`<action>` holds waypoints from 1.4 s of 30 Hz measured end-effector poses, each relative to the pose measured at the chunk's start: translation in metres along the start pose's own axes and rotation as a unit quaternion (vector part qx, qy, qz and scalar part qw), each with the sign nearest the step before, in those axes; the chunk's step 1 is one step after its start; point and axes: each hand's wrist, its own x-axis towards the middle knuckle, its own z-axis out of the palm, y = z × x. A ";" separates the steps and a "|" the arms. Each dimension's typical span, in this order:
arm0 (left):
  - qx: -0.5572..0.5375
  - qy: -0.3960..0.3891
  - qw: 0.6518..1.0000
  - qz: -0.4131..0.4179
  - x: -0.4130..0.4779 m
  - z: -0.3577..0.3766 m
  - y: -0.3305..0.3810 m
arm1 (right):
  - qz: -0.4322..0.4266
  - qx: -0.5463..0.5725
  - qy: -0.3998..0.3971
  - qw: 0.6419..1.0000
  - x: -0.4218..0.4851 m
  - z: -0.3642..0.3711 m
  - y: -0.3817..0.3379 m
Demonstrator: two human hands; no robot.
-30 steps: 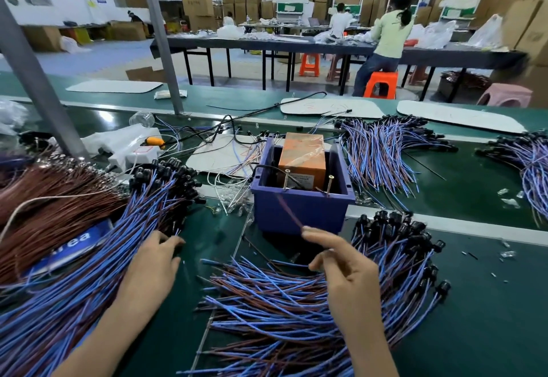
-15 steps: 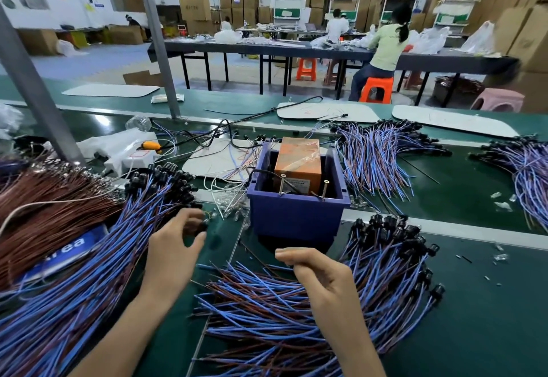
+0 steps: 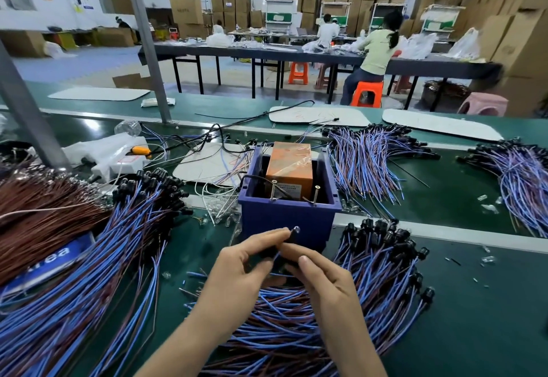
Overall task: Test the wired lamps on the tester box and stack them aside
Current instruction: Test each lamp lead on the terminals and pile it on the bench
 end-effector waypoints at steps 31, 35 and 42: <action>-0.204 0.025 0.976 -0.073 0.017 -0.035 0.005 | -0.134 -0.308 0.061 0.940 -0.007 0.019 -0.003; -0.227 0.066 0.969 -0.077 0.028 -0.017 0.002 | -0.167 -0.283 0.092 0.940 -0.010 0.027 0.002; -0.203 0.041 0.975 -0.080 0.028 0.001 -0.010 | -0.182 -0.262 0.170 0.932 -0.006 0.022 0.006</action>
